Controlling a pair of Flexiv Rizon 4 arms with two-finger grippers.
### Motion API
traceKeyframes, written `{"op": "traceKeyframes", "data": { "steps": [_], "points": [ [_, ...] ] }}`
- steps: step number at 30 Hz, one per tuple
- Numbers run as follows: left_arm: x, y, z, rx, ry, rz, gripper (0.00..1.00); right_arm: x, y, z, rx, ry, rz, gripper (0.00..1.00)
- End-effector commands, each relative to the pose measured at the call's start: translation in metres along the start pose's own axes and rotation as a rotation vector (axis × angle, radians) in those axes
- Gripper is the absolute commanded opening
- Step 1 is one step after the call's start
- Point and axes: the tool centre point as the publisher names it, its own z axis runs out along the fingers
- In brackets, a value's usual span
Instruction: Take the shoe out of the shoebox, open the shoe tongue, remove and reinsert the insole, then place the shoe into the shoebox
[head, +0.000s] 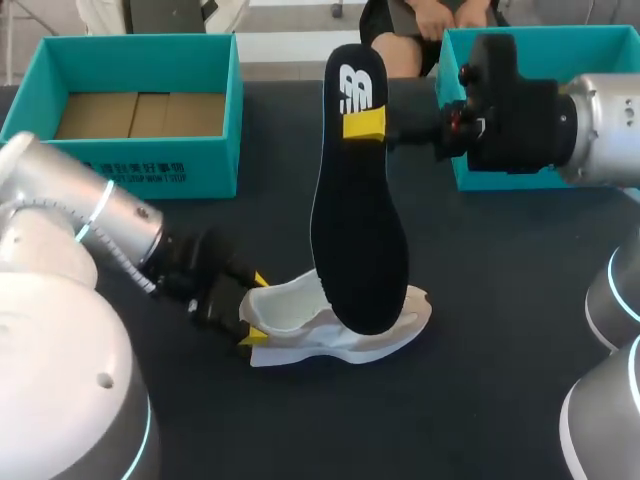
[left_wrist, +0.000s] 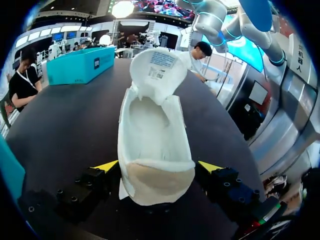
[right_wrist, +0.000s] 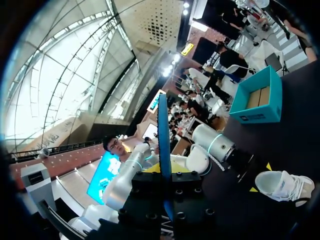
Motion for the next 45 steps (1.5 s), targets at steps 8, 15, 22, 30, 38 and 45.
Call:
{"op": "traceKeyframes", "data": {
  "steps": [8,15,22,30,38,45],
  "points": [
    [0.009,-0.017,-0.013,-0.277,0.058,-0.021,1.00,0.000,0.000,0.003,0.000,-0.004,0.002,0.00],
    [0.009,-0.017,-0.013,-0.277,0.058,-0.021,1.00,0.000,0.000,0.003,0.000,-0.004,0.002,0.00],
    [0.009,-0.019,-0.017,-0.311,0.083,-0.035,1.00,0.000,0.000,0.003,0.000,-0.004,0.002,0.00],
    [0.007,-0.023,-0.028,-0.417,0.127,-0.103,1.00,0.000,0.000,0.003,0.000,-0.004,0.002,0.00],
    [0.005,-0.025,-0.027,-0.503,0.116,-0.142,1.00,0.000,0.000,0.003,0.000,-0.004,0.002,0.00],
    [0.009,-0.028,-0.028,-0.566,0.107,-0.152,1.00,0.000,0.000,0.003,0.000,-0.004,0.002,0.00]
  ]
}}
